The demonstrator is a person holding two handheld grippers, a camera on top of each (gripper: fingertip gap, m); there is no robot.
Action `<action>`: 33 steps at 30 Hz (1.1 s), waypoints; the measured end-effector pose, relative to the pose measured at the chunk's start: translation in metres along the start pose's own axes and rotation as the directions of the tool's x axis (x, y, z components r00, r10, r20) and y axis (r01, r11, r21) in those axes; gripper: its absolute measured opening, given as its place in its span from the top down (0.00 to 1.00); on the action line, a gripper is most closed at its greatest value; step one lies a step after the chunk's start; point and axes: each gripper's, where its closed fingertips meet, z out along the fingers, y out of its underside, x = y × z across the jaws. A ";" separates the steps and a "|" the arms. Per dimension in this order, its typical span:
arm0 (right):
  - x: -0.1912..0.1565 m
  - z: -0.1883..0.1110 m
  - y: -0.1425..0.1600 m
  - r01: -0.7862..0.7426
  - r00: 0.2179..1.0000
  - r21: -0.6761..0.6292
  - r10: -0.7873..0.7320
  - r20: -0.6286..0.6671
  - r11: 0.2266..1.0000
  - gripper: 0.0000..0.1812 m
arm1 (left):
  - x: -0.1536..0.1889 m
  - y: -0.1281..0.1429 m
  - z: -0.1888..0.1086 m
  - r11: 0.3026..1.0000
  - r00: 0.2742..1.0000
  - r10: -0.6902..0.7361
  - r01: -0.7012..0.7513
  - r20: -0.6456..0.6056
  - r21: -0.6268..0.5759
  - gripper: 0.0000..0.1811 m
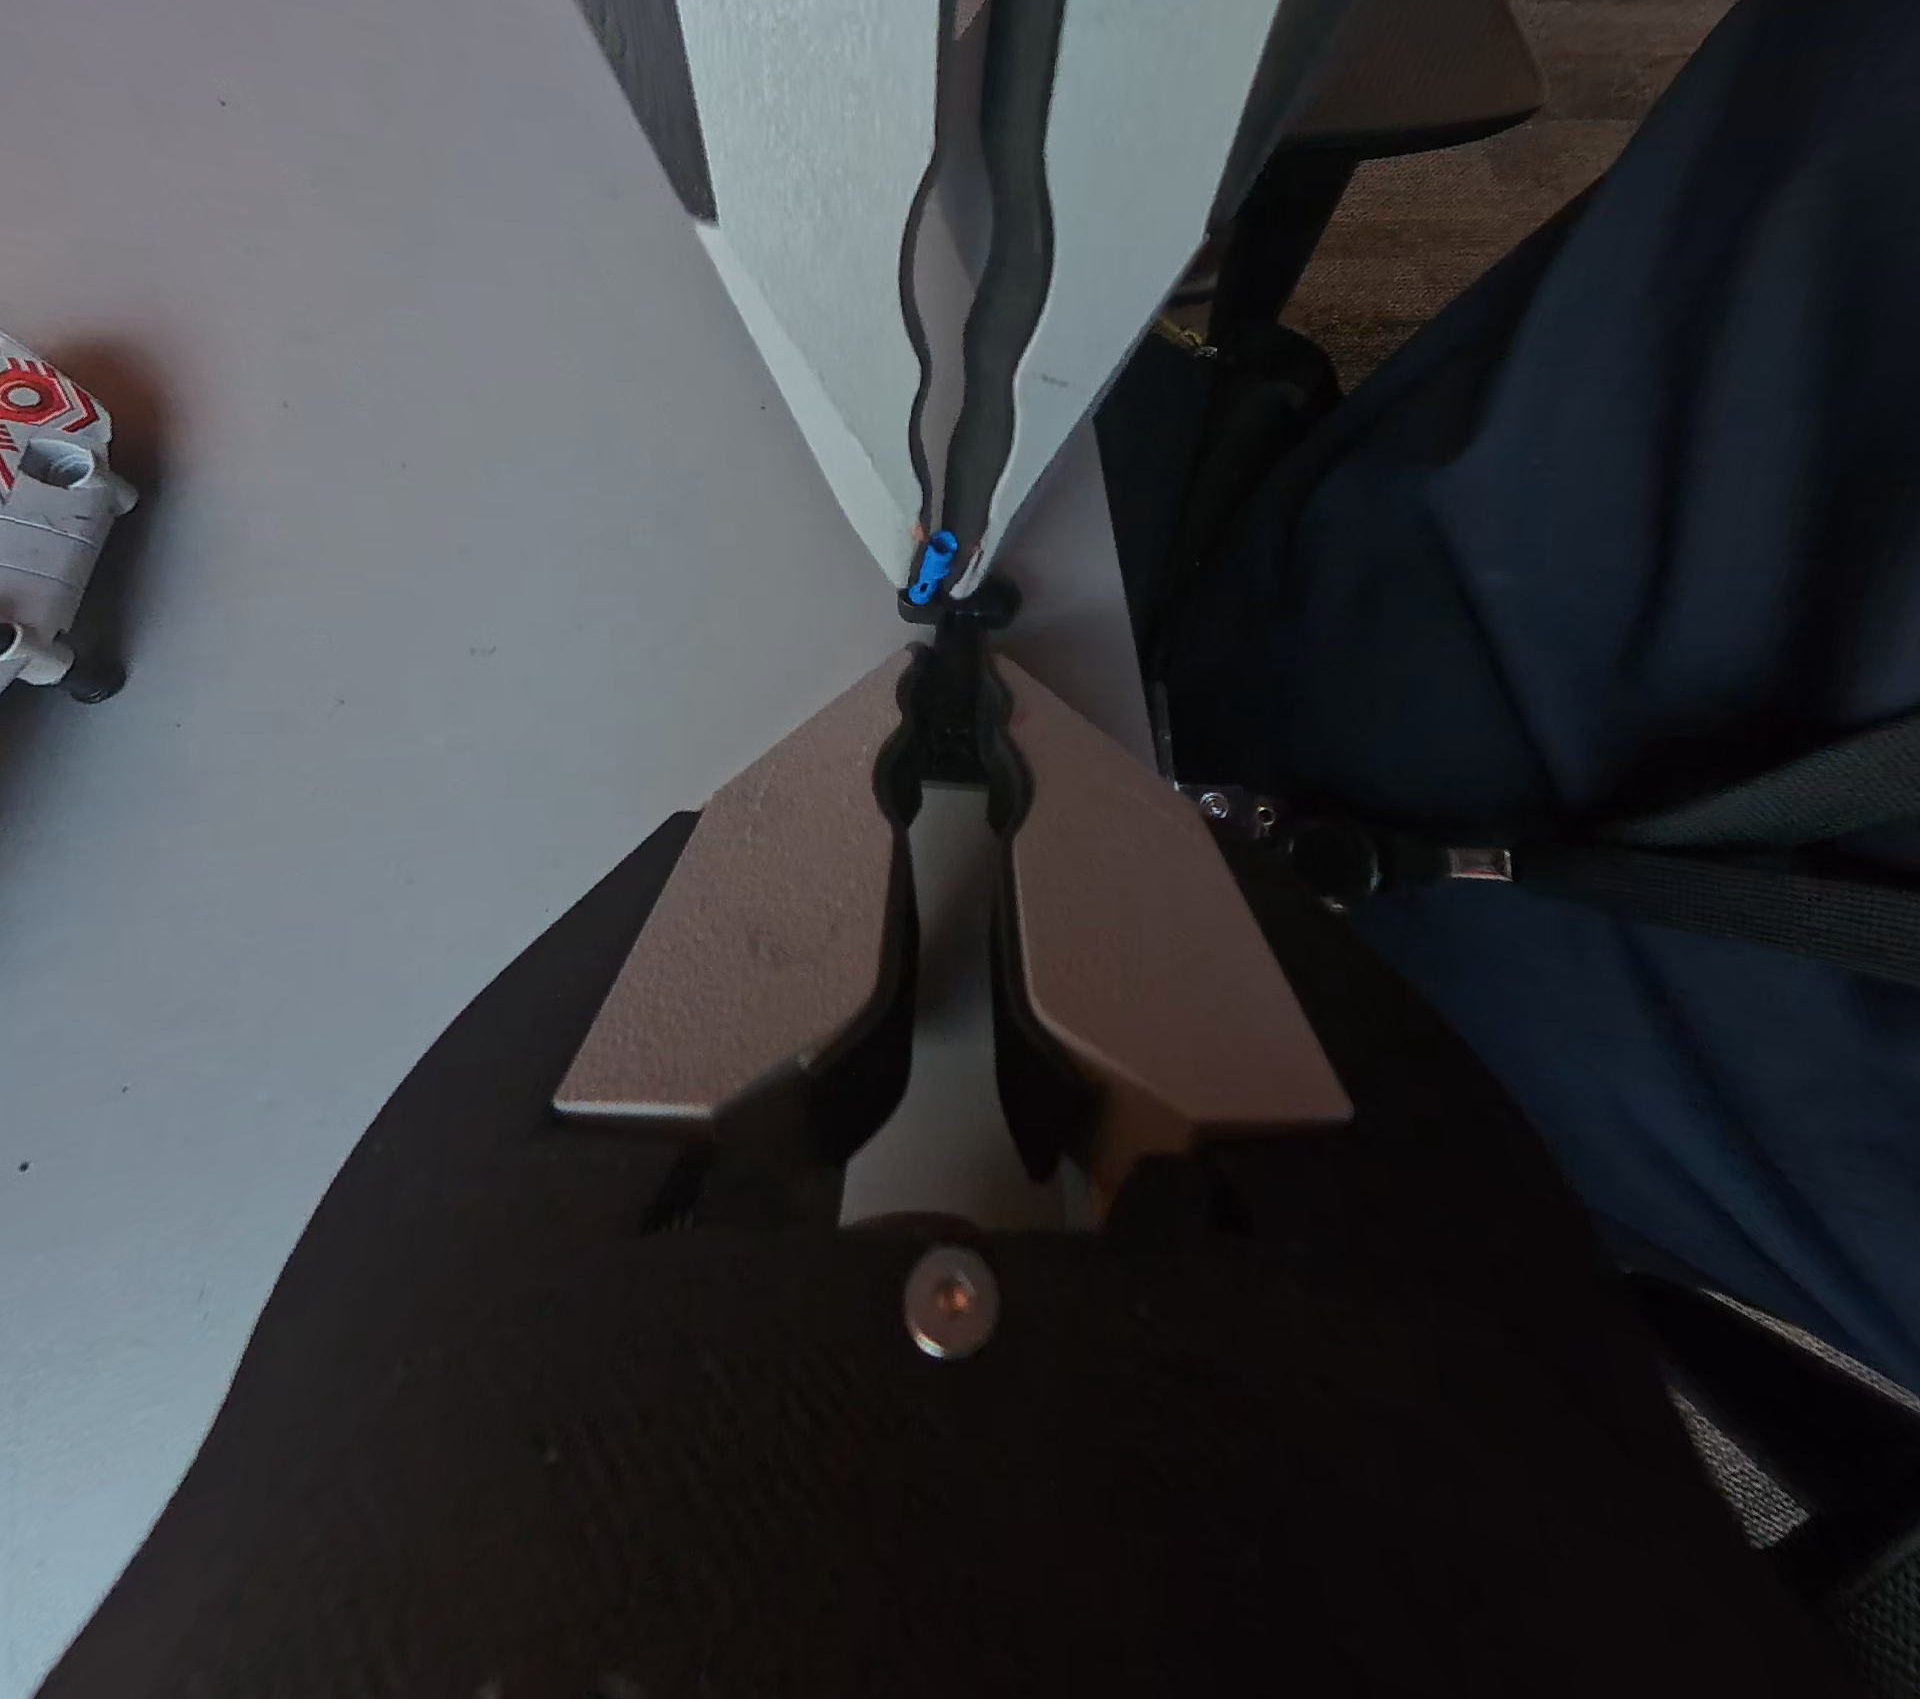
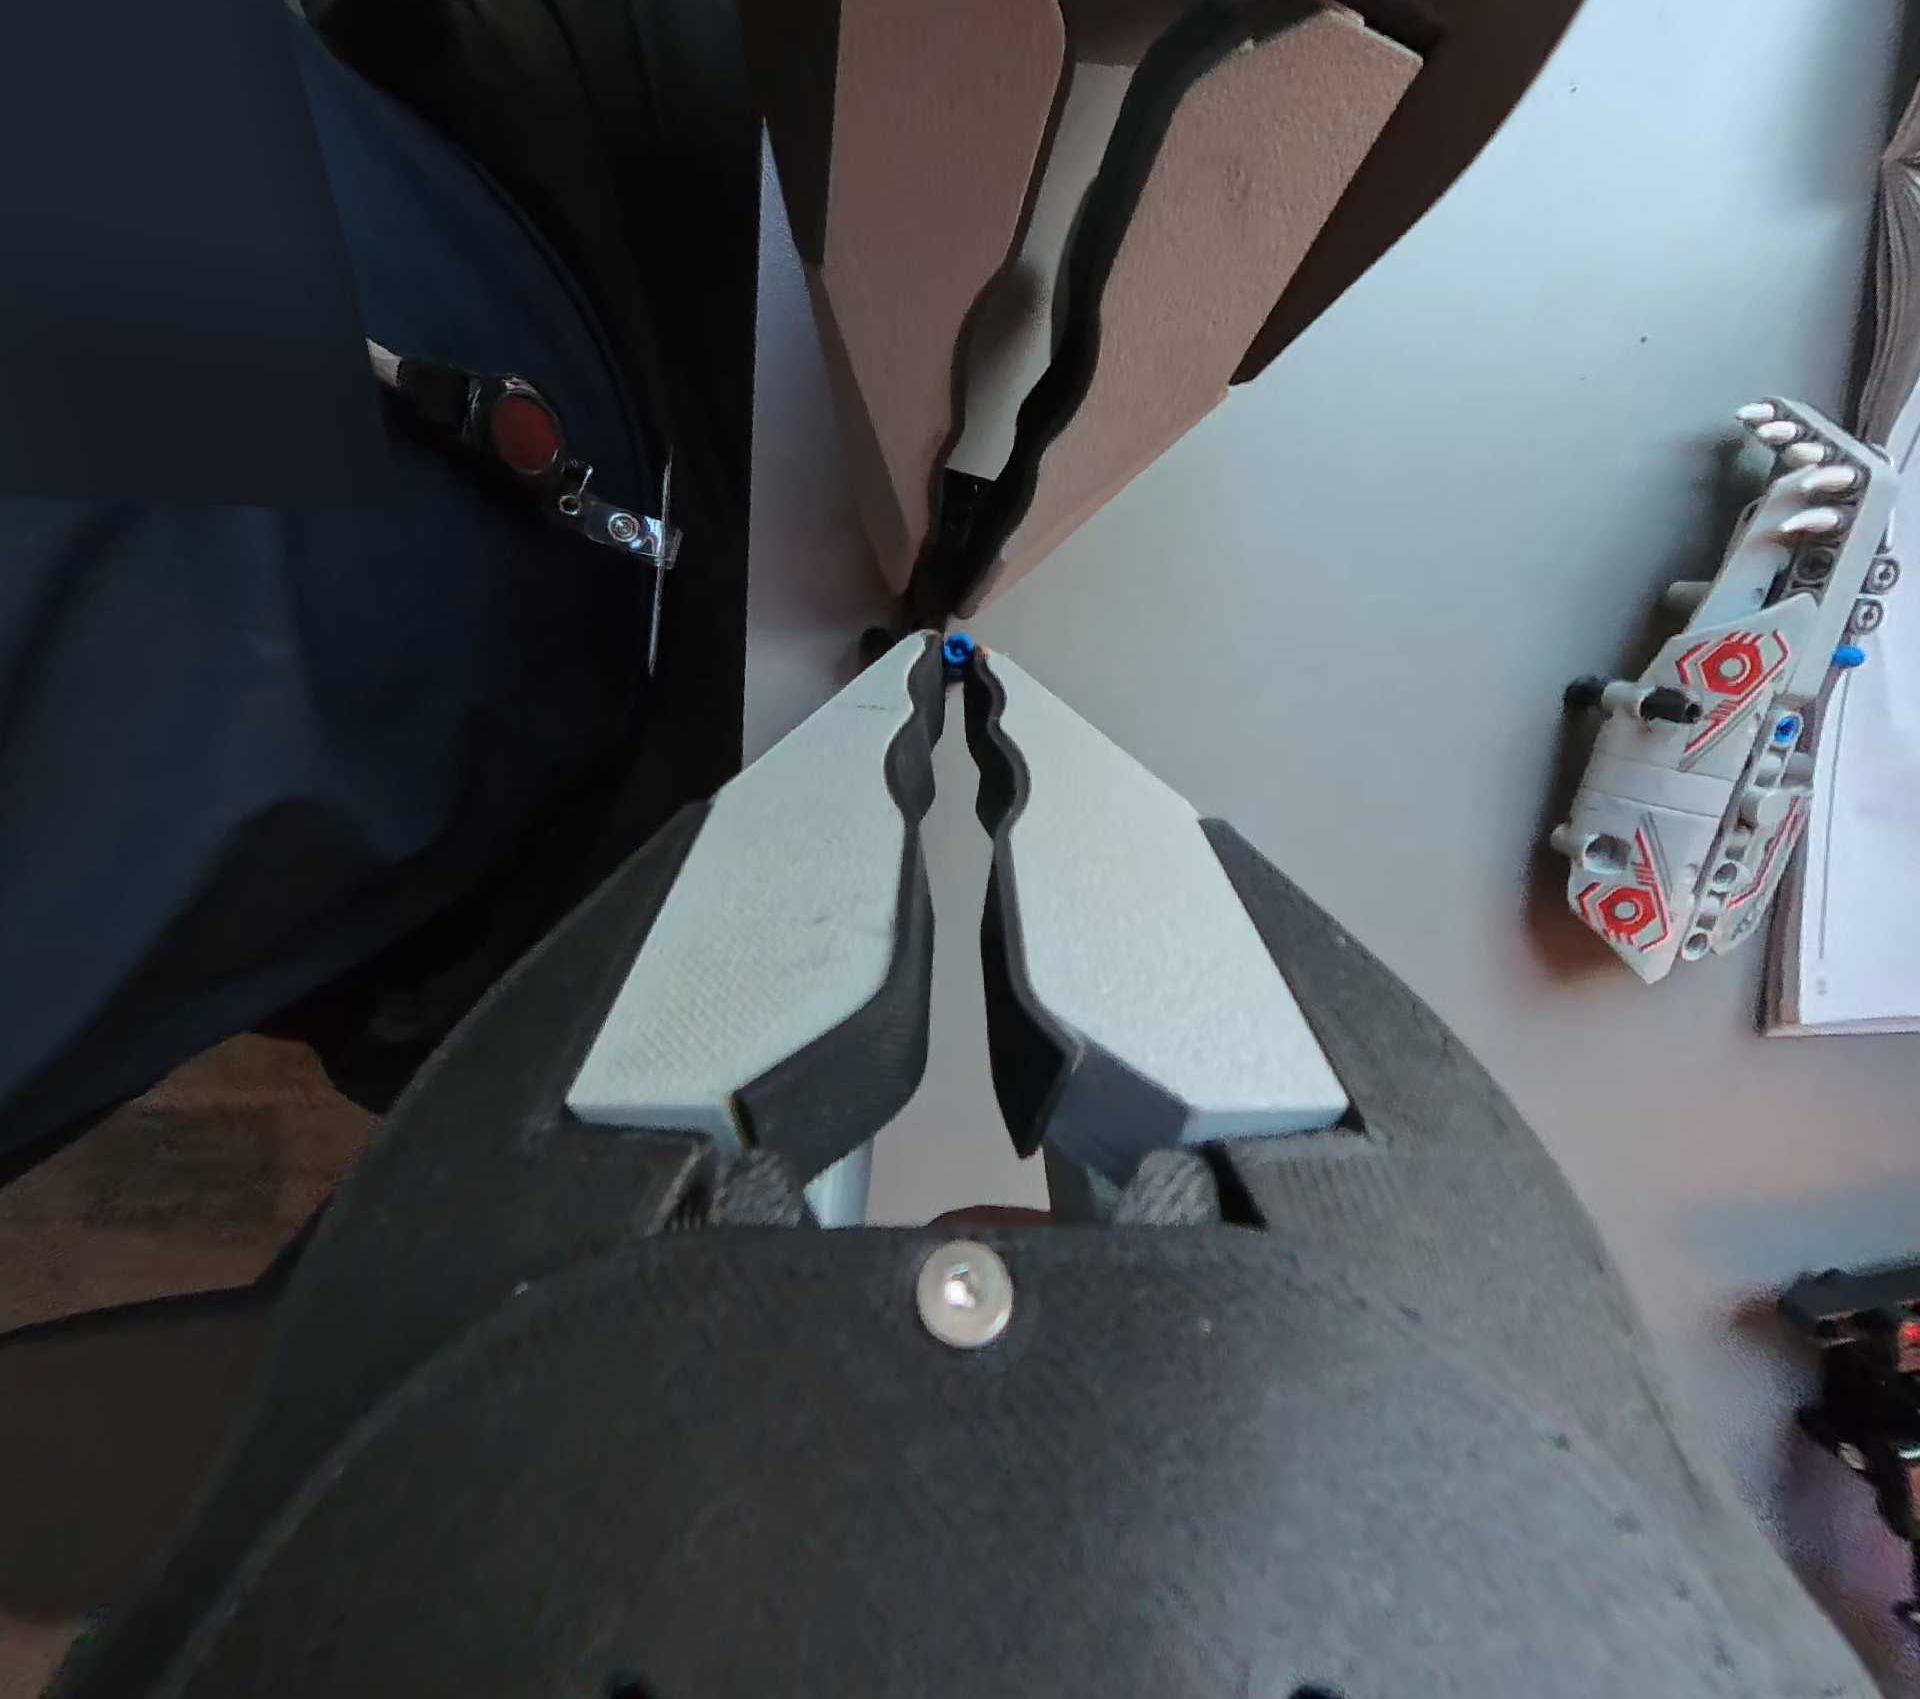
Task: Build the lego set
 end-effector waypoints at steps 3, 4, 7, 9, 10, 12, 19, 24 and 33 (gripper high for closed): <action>0.001 0.001 -0.001 -0.012 1.000 0.024 0.011 0.014 1.000 0.99 | 0.000 0.000 0.000 1.000 1.000 -0.002 0.002 -0.003 0.000 0.97; 0.001 0.001 -0.002 -0.006 1.000 0.026 0.006 0.010 1.000 0.99 | 0.000 0.000 0.000 1.000 1.000 -0.002 0.002 -0.003 0.000 0.97; 0.000 0.000 0.001 -0.008 1.000 0.042 0.008 -0.004 0.999 0.99 | 0.000 0.000 0.000 1.000 1.000 -0.003 0.003 -0.003 0.000 0.97; 0.001 0.000 0.000 -0.018 1.000 0.054 0.017 0.011 0.998 0.99 | 0.000 0.000 0.000 1.000 1.000 -0.005 0.005 -0.005 0.000 0.97; 0.002 0.001 -0.002 -0.009 1.000 0.052 0.009 0.009 0.999 0.99 | 0.000 0.000 0.000 1.000 1.000 -0.009 0.009 -0.007 0.000 0.97; 0.002 0.002 -0.002 -0.005 1.000 0.054 0.004 0.008 0.999 0.99 | 0.000 0.000 0.000 1.000 1.000 -0.010 0.010 -0.007 0.000 0.97; 0.003 0.001 0.000 -0.024 1.000 0.078 0.023 0.011 0.997 0.99 | -0.002 0.001 -0.001 1.000 1.000 -0.012 0.012 0.003 0.001 0.97; 0.002 0.000 0.005 -0.066 0.998 0.099 0.064 0.021 0.993 1.00 | -0.002 0.001 -0.001 1.000 1.000 -0.015 0.015 0.007 0.002 0.97; 0.003 -0.001 0.002 0.092 0.996 -0.131 -0.088 0.030 0.987 0.99 | -0.003 0.000 -0.001 1.000 1.000 -0.022 0.022 0.005 0.003 0.97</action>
